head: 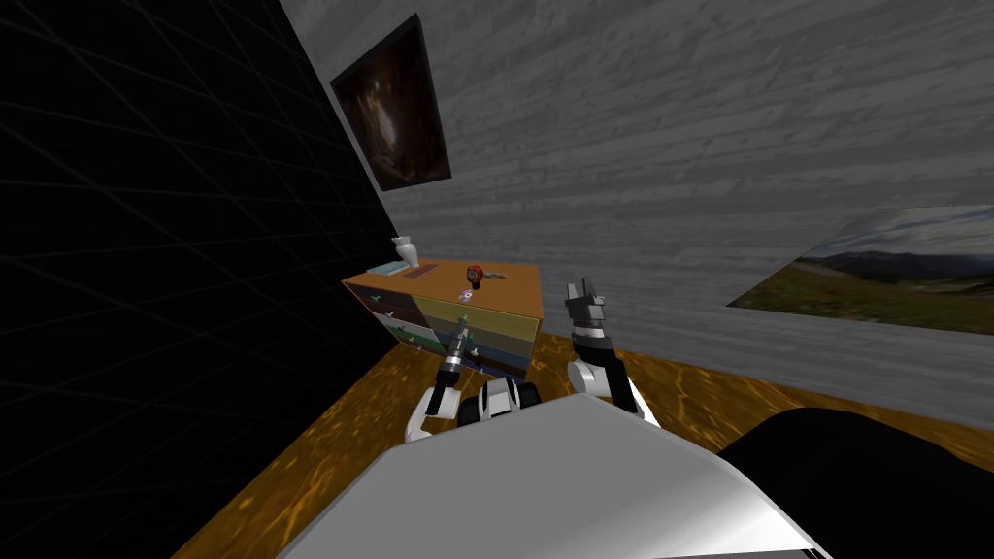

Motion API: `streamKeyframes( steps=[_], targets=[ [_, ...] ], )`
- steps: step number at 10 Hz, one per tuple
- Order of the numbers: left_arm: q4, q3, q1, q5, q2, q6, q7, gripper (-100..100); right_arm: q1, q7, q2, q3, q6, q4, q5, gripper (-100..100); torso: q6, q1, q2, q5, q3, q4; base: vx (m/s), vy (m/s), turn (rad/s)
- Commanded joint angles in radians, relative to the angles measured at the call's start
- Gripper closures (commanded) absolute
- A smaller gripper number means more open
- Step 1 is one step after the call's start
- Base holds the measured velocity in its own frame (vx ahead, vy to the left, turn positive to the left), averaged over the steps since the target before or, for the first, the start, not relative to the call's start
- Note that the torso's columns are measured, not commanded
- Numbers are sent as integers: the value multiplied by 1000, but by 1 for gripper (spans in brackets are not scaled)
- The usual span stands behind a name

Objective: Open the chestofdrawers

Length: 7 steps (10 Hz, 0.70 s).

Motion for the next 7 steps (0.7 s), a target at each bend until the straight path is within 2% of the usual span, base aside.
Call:
streamKeyframes(
  steps=[1, 2, 3, 4, 7],
  targets=[
    [-7, 1, -10, 0, -3, 17, 0, -100, 0, 0, 0, 0, 0, 0, 0, 0, 0, -1, 0, 0, 0, 0, 0, 0, 0],
    [5, -2, 8, -1, -1, -11, -1, 100, 0, 0, 0, 0, 0, 0, 0, 0, 0, -1, 0, 0, 0, 0, -3, -3, 13],
    [3, -1, 0, -1, -4, 4, -2, 100, 0, 0, 0, 0, 0, 0, 0, 0, 0, -2, 1, 0, 0, 0, 0, 0, 0],
    [-17, -5, 4, -1, 5, 15, 5, 100, 0, 0, 0, 0, 0, 0, 0, 0, 0, -1, 0, 0, 0, 0, -129, 49, 42],
    [-45, -11, 7, -1, 16, 35, 14, 100, 0, 0, 0, 0, 0, 0, 0, 0, 0, 0, 4, 0, 2, 1, -173, 74, 23]
  ],
)
